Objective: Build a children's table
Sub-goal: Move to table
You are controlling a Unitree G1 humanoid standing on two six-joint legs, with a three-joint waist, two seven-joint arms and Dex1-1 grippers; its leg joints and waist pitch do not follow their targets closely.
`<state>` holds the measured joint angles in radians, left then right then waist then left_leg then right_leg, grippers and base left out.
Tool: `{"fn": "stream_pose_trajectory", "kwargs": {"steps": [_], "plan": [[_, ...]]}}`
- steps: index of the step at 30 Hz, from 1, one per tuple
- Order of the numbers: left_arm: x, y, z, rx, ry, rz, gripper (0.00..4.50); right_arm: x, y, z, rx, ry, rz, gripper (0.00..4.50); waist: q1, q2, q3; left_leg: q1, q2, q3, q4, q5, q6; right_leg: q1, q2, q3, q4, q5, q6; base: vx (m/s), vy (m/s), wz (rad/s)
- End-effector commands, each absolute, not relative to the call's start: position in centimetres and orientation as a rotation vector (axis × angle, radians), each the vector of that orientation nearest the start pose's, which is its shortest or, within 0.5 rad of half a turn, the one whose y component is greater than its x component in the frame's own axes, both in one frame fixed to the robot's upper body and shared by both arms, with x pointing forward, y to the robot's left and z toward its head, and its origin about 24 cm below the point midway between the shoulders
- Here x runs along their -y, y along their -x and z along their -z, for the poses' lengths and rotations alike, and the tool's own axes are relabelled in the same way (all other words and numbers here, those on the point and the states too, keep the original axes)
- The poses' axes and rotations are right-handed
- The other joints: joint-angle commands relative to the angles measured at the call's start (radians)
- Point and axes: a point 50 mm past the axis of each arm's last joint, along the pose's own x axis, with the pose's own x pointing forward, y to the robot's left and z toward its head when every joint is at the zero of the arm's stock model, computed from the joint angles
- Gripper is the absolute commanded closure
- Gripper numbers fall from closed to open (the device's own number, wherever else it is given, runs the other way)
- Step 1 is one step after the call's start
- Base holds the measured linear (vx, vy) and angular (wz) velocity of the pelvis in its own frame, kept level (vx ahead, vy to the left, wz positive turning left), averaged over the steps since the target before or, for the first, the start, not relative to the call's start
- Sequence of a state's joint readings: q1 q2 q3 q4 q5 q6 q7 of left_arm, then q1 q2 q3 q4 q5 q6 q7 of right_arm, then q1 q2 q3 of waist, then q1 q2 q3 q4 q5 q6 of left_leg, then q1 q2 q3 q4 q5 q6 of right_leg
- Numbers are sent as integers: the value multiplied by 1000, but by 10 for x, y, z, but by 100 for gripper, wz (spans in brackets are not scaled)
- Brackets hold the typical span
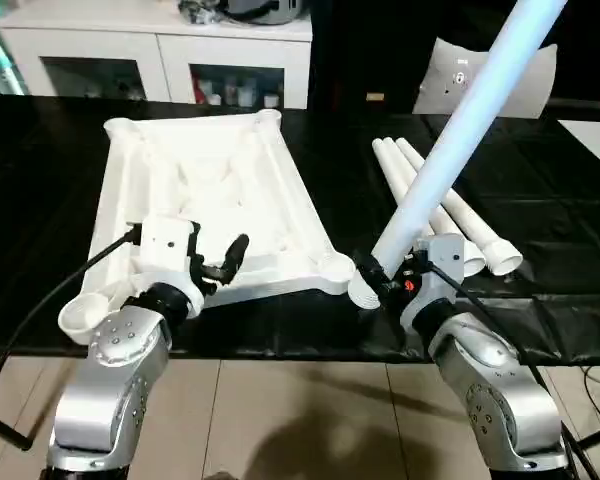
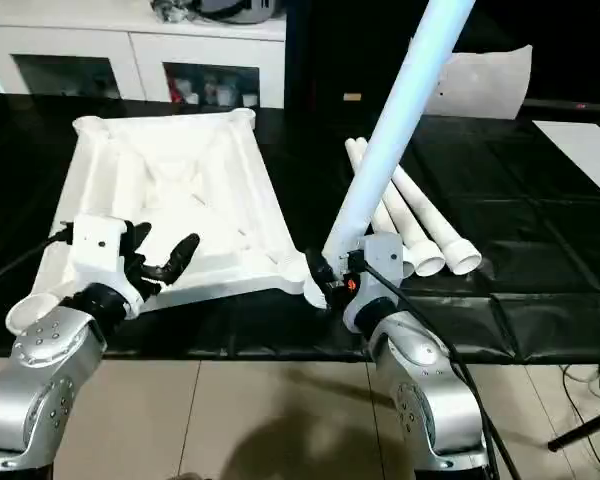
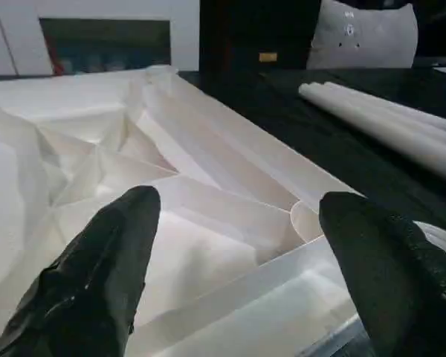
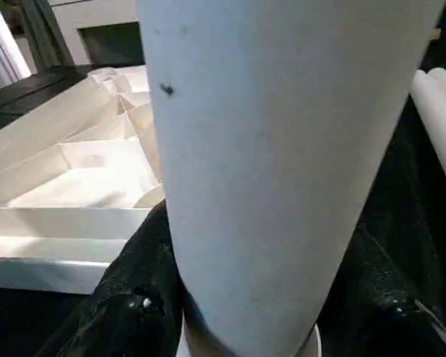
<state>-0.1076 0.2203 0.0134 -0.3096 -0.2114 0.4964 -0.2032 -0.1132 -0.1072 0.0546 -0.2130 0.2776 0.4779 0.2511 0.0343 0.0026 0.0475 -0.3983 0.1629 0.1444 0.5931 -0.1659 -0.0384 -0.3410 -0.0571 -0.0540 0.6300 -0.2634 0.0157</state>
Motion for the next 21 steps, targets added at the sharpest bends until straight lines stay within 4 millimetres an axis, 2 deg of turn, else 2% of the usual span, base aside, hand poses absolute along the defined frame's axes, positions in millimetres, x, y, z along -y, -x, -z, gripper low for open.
{"fn": "stream_pose_trajectory", "kwargs": {"steps": [1, 2, 3, 4, 5, 6, 7, 8, 9, 10, 11, 12, 13, 14, 15, 16, 17, 18, 19, 20, 21], "plan": [[-160, -263, -100, -85, -31, 284, 61, 121, -267, -83, -134, -161, -438, 259, -2, 8, -46, 53, 55, -13, -89, -485, -8, 39, -62, 37, -120, -362, -130, 58, 12, -2], [-160, -264, -99, -88, -35, 280, 61, 121, -267, -83, -135, -162, -438, 259, -3, 7, -41, 59, 54, -11, -92, -499, -1, 40, -60, 35, -128, -387, -132, 71, 14, -1], [-160, -264, -100, -87, -37, 277, 61, 121, -268, -83, -137, -164, -434, 259, -3, 6, -38, 66, 52, -8, -95, -506, 7, 50, -60, 33, -138, -415, -133, 83, 16, -1], [-160, -265, -100, -84, -36, 280, 61, 121, -268, -83, -138, -166, -430, 259, -2, 8, -40, 74, 52, -6, -97, -499, 10, 61, -59, 33, -145, -426, -134, 83, 16, -1], [-159, -265, -101, -82, -36, 284, 61, 121, -268, -83, -138, -168, -428, 259, -4, 7, -40, 75, 51, -5, -99, -490, 15, 67, -58, 33, -147, -418, -136, 91, 20, -1], [-159, -265, -101, -81, -36, 286, 61, 122, -268, -83, -137, -168, -428, 259, -3, 12, -42, 84, 54, -6, -103, -472, 21, 73, -55, 31, -146, -387, -143, 105, 22, 0], [-158, -266, -101, -81, -42, 296, 61, 122, -269, -84, -136, -169, -425, 259, -6, 11, -50, 86, 54, -7, -105, -428, 37, 86, -50, 28, -141, -313, -153, 105, 22, 0], [-158, -266, -101, -82, -44, 298, 61, 123, -269, -84, -136, -169, -425, 259, -6, 11, -55, 88, 54, -8, -104, -391, 51, 91, -47, 28, -136, -260, -157, 117, 18, 1], [-157, -266, -101, -82, -44, 301, 61, 123, -269, -84, -135, -171, -425, 259, -7, 16, -58, 90, 52, -7, -102, -326, 83, 98, -45, 25, -128, -172, -162, 120, 14, 1], [-157, -266, -101, -82, -44, 301, 61, 123, -269, -84, -135, -171, -425, 259, -7, 12, -64, 88, 46, -6, -95, -258, 115, 109, -42, 23, -123, -98, -161, 120, 14, 1], [-157, -267, -101, -82, -43, 302, 61, 123, -269, -85, -135, -173, -425, 259, -6, 12, -66, 85, 42, -5, -90, -219, 131, 117, -42, 22, -121, -64, -158, 127, 7, 0], [-156, -267, -101, -82, -42, 305, 61, 124, -269, -85, -135, -172, -426, 259, -2, 10, -73, 78, 28, -1, -77, -141, 163, 131, -36, 23, -117, 16, -141, 129, 1, 2], [-155, -267, -101, -82, -40, 310, 61, 124, -269, -85, -136, -169, -427, 259, 0, 9, -76, 78, 21, -3, -68, -80, 195, 136, -27, 23, -107, 87, -118, 129, 1, 2], [-154, -267, -101, -82, -40, 315, 61, 124, -269, -85, -139, -158, -433, 259, 1, 7, -78, 77, 17, -5, -63, -51, 211, 141, -22, 22, -101, 122, -102, 128, -3, 4], [-154, -267, -101, -82, -40, 315, 61, 124, -269, -85, -139, -158, -433, 259, 1, 10, -80, 89, 19, -13, -57, -5, 248, 135, -12, 17, -87, 171, -73, 137, -11, 6], [-154, -267, -101, -82, -41, 319, 61, 124, -269, -85, -147, -137, -435, 259, -9, 14, -81, 122, 36, -36, -54, 52, 308, 111, -4, 3, -61, 187, -45, 137, -11, 6], [-153, -267, -101, -82, -43, 321, 61, 124, -269, -84, -153, -103, -439, 259, -19, 16, -82, 146, 51, -56, -51, 92, 356, 86, -1, -5, -42, 174, -29, 136, -23, 6], [-153, -267, -101, -82, -43, 322, 61, 124, -270, -84, -157, -80, -441, 259, -9, 0, -77, 74, -15, -60, -10, 163, 489, 149, -8, -14, -79, 228, 40, 122, -10, 26], [-153, -267, -101, -82, -44, 323, 61, 124, -270, -84, -159, -67, -442, 259, 9, 0, -68, 12, -54, -46, 18, 158, 472, 193, -27, -5, -98, 288, 95, 122, -10, 26], [-152, -267, -101, -81, -43, 325, 61, 123, -270, -85, -146, -65, -439, 259, 22, -11, -57, -54, -74, -40, 44, 136, 458, 238, -52, -14, -134, 286, 151, 107, 15, 47], [-152, -267, -101, -80, -42, 328, 61, 122, -269, -87, -130, -107, -432, 259, 31, 12, -62, -54, -58, -46, 40, 105, 381, 261, -73, -30, -140, 307, 232, 109, 24, 57]]}}
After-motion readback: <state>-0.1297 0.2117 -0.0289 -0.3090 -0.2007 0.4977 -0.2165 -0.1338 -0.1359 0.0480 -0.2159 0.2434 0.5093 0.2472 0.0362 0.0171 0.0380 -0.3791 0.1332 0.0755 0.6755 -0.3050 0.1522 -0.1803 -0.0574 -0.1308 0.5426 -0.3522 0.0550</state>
